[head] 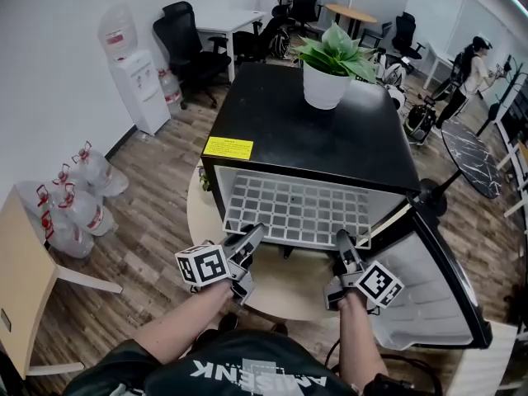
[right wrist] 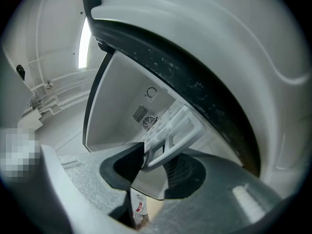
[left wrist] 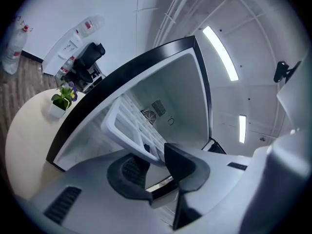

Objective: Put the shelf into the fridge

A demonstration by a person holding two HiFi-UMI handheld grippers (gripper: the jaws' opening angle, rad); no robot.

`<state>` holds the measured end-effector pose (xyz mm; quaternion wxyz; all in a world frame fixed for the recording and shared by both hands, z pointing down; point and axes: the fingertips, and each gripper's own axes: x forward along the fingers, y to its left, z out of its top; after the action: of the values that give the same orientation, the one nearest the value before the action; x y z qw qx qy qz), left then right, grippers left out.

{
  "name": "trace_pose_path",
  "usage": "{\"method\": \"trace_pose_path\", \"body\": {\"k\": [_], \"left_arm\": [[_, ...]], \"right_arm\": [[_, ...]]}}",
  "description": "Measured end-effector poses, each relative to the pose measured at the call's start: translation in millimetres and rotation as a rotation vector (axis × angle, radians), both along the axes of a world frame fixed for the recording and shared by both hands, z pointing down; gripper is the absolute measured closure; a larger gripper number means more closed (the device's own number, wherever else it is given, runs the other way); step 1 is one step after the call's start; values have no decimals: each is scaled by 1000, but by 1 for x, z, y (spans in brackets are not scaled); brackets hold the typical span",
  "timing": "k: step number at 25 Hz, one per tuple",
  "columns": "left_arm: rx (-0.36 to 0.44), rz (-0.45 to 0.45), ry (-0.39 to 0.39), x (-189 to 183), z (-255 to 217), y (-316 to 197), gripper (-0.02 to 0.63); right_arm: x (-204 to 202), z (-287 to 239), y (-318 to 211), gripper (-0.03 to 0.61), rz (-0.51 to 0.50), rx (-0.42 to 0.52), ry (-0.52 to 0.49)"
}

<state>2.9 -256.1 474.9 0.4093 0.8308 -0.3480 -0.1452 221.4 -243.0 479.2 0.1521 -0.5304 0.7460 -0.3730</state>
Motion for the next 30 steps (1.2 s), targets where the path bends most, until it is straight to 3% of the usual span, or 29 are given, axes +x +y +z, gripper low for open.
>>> {"method": "trace_pose_path", "body": {"k": [3,7,10,14,16,20,26,30], "left_arm": [[-35,13,17,4,0,-9,520],[-40,32,35,5,0,-11,521],[-34,31,43,5,-2,-12,520],[-46,33,58,3,-1,-12,522],[-55,30,67,2,-2,-12,523],[-56,32,52,4,-2,-10,523],[-71,24,35,4,-2,-7,520],[-49,-5,1,1,2,6,511]], "right_arm": [[2,-2,-11,454,0,7,38],[-12,-2,-10,445,-13,44,-84],[-9,-4,9,426,-4,66,9],[-38,0,37,427,-103,109,97],[-53,3,39,458,-150,114,157],[-56,-9,32,548,-126,159,260],[-53,-12,25,571,-155,184,300],[-52,-26,15,571,-146,251,328]]}}
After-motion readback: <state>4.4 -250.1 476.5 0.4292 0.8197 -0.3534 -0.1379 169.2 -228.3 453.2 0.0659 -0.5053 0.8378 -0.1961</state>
